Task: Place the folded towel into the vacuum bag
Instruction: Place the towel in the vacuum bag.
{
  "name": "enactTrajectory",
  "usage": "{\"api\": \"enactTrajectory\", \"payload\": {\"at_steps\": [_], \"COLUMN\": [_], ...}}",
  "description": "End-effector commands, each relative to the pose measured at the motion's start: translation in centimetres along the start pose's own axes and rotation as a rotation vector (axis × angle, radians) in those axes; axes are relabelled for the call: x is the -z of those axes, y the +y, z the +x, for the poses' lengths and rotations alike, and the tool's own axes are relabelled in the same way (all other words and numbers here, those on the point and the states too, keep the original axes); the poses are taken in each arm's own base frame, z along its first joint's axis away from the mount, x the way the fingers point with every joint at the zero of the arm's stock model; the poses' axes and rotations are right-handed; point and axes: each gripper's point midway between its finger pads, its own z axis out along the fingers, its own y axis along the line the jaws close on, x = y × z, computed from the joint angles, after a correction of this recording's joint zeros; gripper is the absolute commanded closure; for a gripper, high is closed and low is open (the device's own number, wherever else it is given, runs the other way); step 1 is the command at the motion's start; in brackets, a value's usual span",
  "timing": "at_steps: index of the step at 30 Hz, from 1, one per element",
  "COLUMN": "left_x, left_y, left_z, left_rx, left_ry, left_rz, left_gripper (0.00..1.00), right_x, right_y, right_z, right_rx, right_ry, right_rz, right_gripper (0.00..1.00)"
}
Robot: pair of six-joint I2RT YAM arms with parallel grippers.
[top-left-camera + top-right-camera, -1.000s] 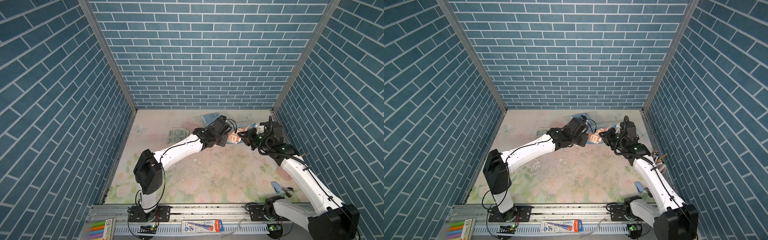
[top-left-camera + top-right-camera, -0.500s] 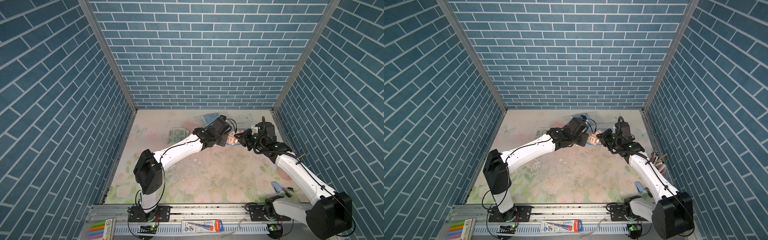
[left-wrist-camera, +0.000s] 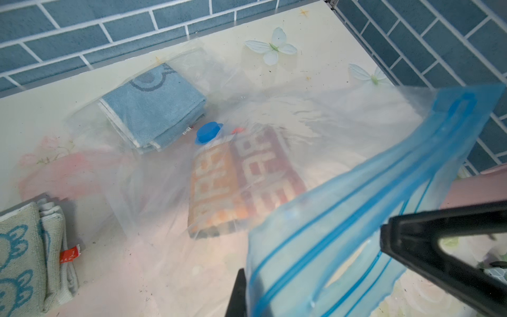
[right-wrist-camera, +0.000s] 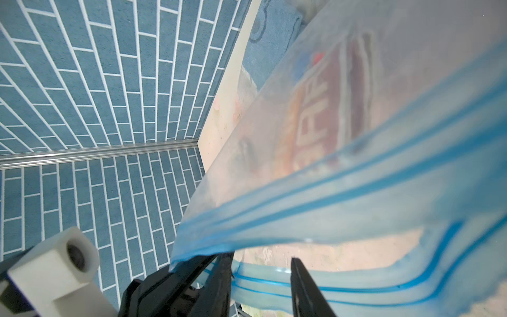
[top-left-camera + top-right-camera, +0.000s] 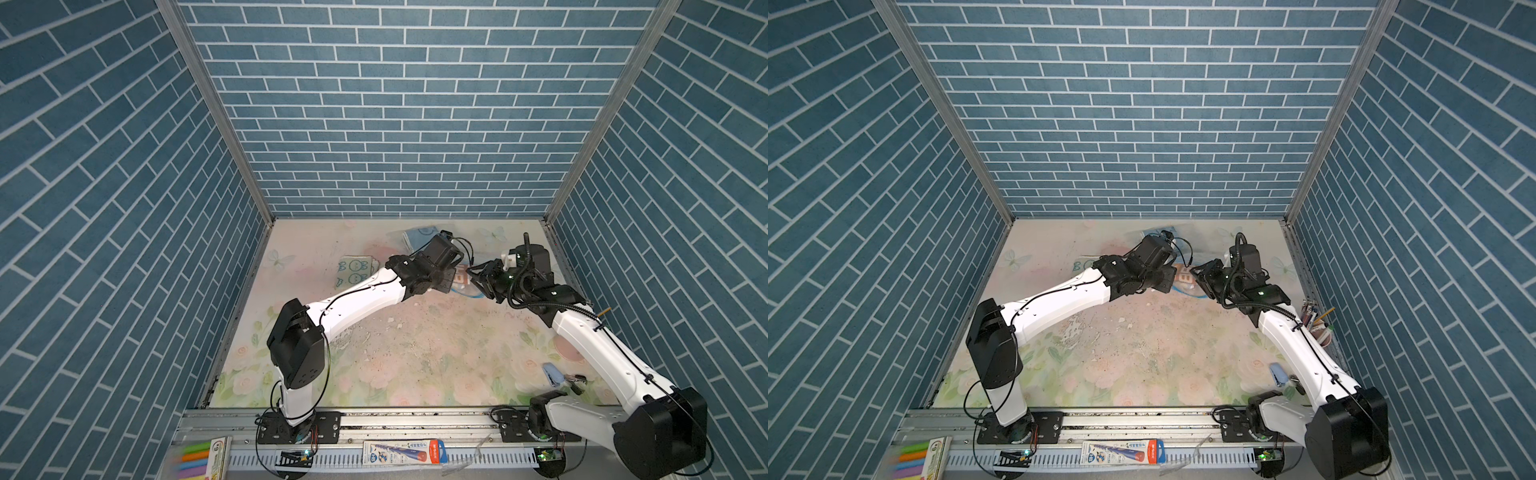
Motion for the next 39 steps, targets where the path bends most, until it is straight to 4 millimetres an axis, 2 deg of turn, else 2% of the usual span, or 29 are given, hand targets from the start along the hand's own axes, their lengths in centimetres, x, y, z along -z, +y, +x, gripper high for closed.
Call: {"api": "enactTrajectory", "payload": {"at_steps": [1,7,10,18,21,26,32,39], "left_x": [2.7,3.5,4.2,5.8,6.1,6.2,6.3,7.2], "left_y": [-0.2,0.2,0.5,1.0,1.0,1.0,0.9,1.1], "left_z": [-2.2,-2.2,-2.0,-2.4,-2.6,-2.7,-2.9,-4.1], "left_rx": [-0.009,-0.032,-0.049,-0.083,-0.084,-0.079,-0.079,-0.105], "left_ry": [-0.066,-0.074,-0.090,-0.131,-0.138,-0.143,-0.149,-0.183], "left_rz": [0.008,-0.003,-0.004,-0.007,-0.006,-0.001,-0.001,-0.020], "left_gripper": [1.00,1.00,1.00,1.00,1.00,1.00,1.00,1.00], "right_x": [2.4,6.6,7.7,7.4,7.2,5.3,4.0,3.9], "right_y": [2.3,3.0,2.2,-2.8,-3.5,-4.1,-4.0,-2.6], "right_z": [-0.7,-3.0,-3.7,-4.9,-5.2,-5.0,-5.1,-5.7], "right_rx": [0.080,0.182,0.171,0.085,0.070,-0.010,-0.064,-0.054], "right_ry": [-0.045,-0.168,-0.202,-0.221,-0.232,-0.189,-0.160,-0.153], "right_rz": [-0.034,0.012,0.033,0.140,0.148,0.108,0.065,0.044], "right_gripper": [0.58,0.47,0.42,0.35,0.35,0.36,0.52,0.85]}}
